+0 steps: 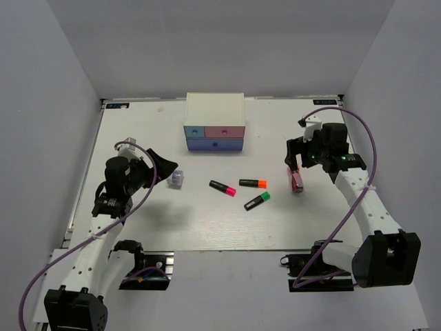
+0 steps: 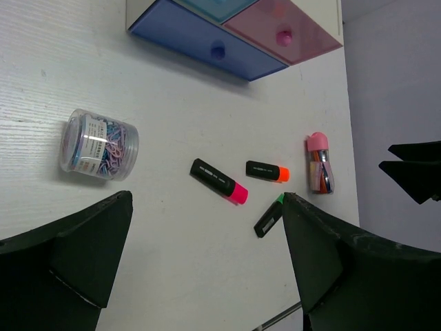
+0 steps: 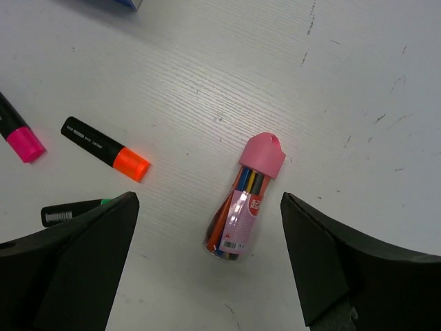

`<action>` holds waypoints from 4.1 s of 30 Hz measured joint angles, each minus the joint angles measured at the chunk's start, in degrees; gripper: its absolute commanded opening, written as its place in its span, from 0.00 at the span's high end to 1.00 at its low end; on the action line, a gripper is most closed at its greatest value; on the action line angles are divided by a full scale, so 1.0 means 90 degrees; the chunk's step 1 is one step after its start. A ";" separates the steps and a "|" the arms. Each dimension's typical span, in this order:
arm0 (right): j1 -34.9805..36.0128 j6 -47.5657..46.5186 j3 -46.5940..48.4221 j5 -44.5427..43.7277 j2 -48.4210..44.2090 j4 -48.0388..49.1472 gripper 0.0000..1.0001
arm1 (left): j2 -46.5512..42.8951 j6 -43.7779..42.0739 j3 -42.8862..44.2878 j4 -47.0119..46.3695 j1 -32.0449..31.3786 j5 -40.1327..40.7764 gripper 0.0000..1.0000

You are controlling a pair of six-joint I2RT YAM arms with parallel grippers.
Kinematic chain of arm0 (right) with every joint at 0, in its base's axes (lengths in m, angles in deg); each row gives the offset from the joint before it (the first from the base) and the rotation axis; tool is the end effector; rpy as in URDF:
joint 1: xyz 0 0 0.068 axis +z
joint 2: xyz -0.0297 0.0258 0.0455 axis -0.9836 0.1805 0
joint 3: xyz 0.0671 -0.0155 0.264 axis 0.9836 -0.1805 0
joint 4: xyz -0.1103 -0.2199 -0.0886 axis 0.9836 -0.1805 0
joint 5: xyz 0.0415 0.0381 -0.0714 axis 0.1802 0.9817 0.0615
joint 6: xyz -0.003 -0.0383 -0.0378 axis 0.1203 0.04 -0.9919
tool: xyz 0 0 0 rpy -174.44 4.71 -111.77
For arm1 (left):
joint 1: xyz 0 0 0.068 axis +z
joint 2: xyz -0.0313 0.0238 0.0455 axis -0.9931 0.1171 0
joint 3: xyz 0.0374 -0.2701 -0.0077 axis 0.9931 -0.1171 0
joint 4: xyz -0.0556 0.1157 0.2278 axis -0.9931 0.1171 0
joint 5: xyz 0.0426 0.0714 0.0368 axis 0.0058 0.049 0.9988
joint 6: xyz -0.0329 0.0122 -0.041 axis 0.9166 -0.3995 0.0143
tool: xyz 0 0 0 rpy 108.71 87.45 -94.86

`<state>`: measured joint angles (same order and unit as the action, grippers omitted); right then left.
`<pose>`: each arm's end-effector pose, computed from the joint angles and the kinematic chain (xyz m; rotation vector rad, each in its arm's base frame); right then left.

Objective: Sort the stationery into containers
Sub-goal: Open the drawer

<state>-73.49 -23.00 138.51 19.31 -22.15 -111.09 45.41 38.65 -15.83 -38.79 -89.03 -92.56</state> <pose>0.2544 0.0352 0.2969 -0.4616 2.1541 0.1964 0.1763 -0.0297 0.2646 -0.3769 2.0516 -0.8276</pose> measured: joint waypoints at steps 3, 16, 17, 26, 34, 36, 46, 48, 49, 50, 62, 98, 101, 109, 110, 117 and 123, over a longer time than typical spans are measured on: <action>0.0000 -0.0141 0.0005 0.0134 0.0012 -0.0046 0.10 | 0.0058 0.0061 -0.0068 -0.0061 -0.0005 -0.0019 0.00; 0.0002 -0.1734 0.0440 0.1061 0.0012 -0.1088 0.10 | 0.0287 0.0262 -0.0112 -0.0372 -0.0005 -0.0066 0.30; 0.0002 -0.1787 0.0491 0.1049 0.0012 -0.1151 0.10 | 0.0306 0.0277 -0.0112 -0.0393 -0.0005 -0.0066 0.41; 0.0000 -0.2067 0.0787 0.1103 0.0236 -0.1702 0.10 | 0.1069 0.0534 -0.0216 -0.1056 -0.0005 -0.0194 0.27; 0.0007 -0.1299 0.0204 0.2506 0.0410 -0.1297 0.68 | 0.2426 0.0925 -0.0219 -0.2227 -0.0056 -0.0442 0.35; 0.0007 -0.1005 -0.0053 0.2817 0.0461 -0.1066 0.53 | 0.2713 0.1076 -0.0219 -0.2616 -0.0070 -0.0447 0.37; 0.0015 -0.0367 -0.0265 0.3373 0.0500 0.0022 0.36 | 0.4374 0.1523 0.0112 -0.4063 -0.0097 -0.0449 0.36; 0.0015 -0.0301 -0.0342 0.3400 0.0498 0.0143 0.38 | 0.4741 0.1542 0.0413 -0.4150 -0.0134 -0.0452 0.36; 0.0015 -0.0272 -0.0381 0.3400 0.0498 0.0180 0.38 | 0.4906 0.1559 0.0571 -0.4204 -0.0153 -0.0454 0.36; 0.0012 -0.0253 -0.0420 0.3402 0.0498 0.0214 0.40 | 0.5030 0.1566 0.0709 -0.4243 -0.0175 -0.0452 0.36; 0.0012 -0.0180 -0.0452 0.3364 0.0493 0.0318 0.44 | 0.6096 0.1540 0.1615 -0.4537 -0.0464 -0.0454 0.41; 0.0012 -0.0092 -0.0415 0.3247 0.0602 0.0393 0.44 | 0.6676 0.1418 0.2487 -0.4648 -0.0685 0.0119 0.62; 0.0012 -0.0090 -0.0415 0.3247 0.0602 0.0393 0.44 | 0.6676 0.1423 0.2499 -0.4656 -0.0692 0.0100 0.73; 0.0012 -0.0090 -0.0415 0.3247 0.0595 0.0393 0.44 | 0.6676 0.1406 0.2492 -0.4687 -0.0721 0.0058 0.90; 0.0012 -0.0092 -0.0415 0.3247 0.0590 0.0393 0.44 | 0.6674 0.1411 0.2455 -0.4741 -0.0719 0.0058 0.90; 0.0012 -0.0090 -0.0415 0.3249 0.0534 0.0393 0.44 | 0.6419 0.1418 0.1933 -0.5146 -0.0763 0.0022 0.91; 0.0012 -0.0085 -0.0415 0.3252 0.0534 0.0393 0.44 | 0.5819 0.1421 0.1207 -0.5226 -0.0840 -0.0061 0.92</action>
<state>-73.38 -23.76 134.77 48.57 -17.35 -107.55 97.78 51.44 -4.97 -85.83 -96.60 -93.10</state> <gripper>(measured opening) 0.558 0.327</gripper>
